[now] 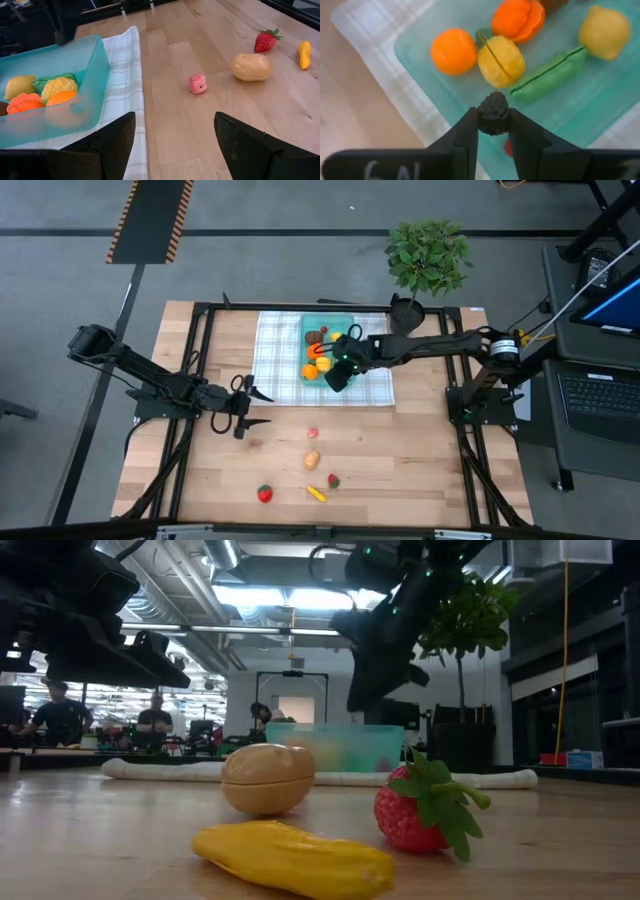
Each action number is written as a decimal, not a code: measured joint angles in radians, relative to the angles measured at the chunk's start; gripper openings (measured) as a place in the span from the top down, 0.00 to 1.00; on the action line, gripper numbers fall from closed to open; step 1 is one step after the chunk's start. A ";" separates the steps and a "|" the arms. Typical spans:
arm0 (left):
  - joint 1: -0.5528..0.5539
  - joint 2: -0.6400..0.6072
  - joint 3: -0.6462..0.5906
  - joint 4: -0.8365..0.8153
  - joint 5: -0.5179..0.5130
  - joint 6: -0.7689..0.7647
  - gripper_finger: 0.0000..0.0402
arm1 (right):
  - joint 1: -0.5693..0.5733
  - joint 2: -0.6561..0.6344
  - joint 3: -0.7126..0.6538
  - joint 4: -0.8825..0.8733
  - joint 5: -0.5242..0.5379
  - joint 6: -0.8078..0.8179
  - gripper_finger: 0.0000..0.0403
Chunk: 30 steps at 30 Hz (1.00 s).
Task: Pick and placing Produce into tupperware
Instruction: Put the blackberry into the green bin, then put the left red strawberry into the green bin
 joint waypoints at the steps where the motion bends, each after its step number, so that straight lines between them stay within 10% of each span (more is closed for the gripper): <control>1: 0.000 0.000 0.000 0.001 0.000 0.000 0.34 | 0.000 0.011 0.000 0.003 -0.001 -0.004 0.78; 18: 0.000 0.000 0.000 -0.003 0.000 -0.001 0.34 | 0.001 0.084 -0.002 0.043 -0.051 -0.051 0.77; 30: 0.000 0.000 0.000 -0.006 0.000 -0.001 0.34 | 0.001 0.084 -0.002 0.085 -0.045 -0.089 0.48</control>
